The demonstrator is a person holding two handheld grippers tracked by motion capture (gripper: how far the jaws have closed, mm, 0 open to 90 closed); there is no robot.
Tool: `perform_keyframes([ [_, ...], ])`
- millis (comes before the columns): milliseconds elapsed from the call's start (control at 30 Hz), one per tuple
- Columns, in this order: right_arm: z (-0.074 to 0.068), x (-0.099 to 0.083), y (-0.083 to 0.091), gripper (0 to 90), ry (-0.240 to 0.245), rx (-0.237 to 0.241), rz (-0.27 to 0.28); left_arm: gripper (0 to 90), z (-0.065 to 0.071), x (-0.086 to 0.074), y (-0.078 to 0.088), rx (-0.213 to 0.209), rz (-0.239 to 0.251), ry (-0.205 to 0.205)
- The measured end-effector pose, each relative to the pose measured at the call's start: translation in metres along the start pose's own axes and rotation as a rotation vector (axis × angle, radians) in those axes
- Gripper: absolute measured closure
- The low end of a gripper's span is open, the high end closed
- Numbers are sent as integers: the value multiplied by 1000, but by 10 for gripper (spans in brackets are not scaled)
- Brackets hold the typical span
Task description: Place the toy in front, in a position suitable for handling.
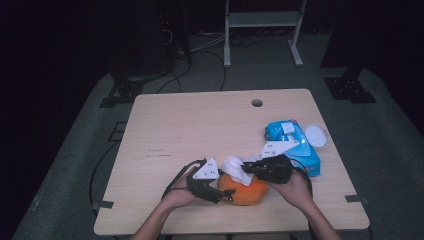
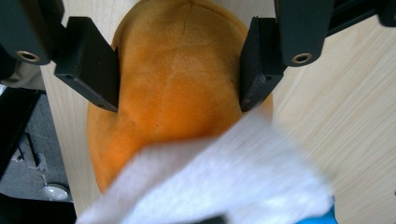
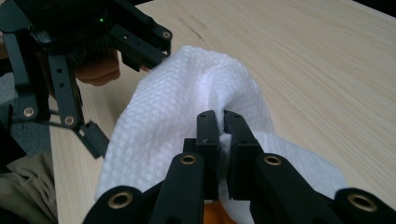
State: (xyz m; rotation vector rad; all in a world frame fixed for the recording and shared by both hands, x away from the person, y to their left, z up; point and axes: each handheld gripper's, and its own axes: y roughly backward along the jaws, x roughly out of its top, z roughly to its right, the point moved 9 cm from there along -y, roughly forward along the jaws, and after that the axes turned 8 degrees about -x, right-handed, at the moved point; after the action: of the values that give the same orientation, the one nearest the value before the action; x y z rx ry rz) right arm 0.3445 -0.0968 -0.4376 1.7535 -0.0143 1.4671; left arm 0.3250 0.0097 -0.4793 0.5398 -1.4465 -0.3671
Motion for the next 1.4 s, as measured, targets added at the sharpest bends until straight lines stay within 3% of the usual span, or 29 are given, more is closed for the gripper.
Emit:
perform_keyframes([
  [67, -3, 2, -4, 847, 13, 3, -9, 263, -3, -2, 2, 0, -2, 34],
  [133, -4, 2, -6, 847, 22, 7, -17, 199, -9, -4, 3, -15, 9, 103],
  [200, -2, 1, -5, 847, 17, 8, -20, 197, -9, -5, 2, -39, 25, 146],
  [333, -4, 4, -2, 847, 27, 2, -13, 295, -5, -1, 0, -22, 15, 104],
  [433, -15, 11, -6, 847, 40, 32, -3, 306, -1, 3, -2, -15, -1, 71],
  [500, -27, 16, -14, 847, 75, 50, -12, 305, 0, 3, -3, -16, -5, 67],
  [600, -31, 17, -18, 847, 96, 39, -25, 307, -2, 0, -2, -23, 0, 83],
  [733, -18, 12, -10, 847, 69, 23, -25, 308, -5, -4, 0, -36, 13, 102],
  [933, 5, -13, 24, 846, -18, -9, -18, 305, -6, -5, 0, -38, 21, 114],
  [1067, 11, -29, 41, 845, -62, -24, -12, 291, -8, -7, 1, -40, 22, 135],
  [1167, 9, -37, 42, 845, -92, -8, -6, 250, -9, -6, 1, -58, 27, 164],
  [1233, 5, -41, 39, 846, -96, 6, -5, 203, -8, -6, 3, -73, 22, 183],
  [1400, -8, -42, 38, 847, -60, 39, -5, 152, -11, -1, 13, -142, 96, 289],
])
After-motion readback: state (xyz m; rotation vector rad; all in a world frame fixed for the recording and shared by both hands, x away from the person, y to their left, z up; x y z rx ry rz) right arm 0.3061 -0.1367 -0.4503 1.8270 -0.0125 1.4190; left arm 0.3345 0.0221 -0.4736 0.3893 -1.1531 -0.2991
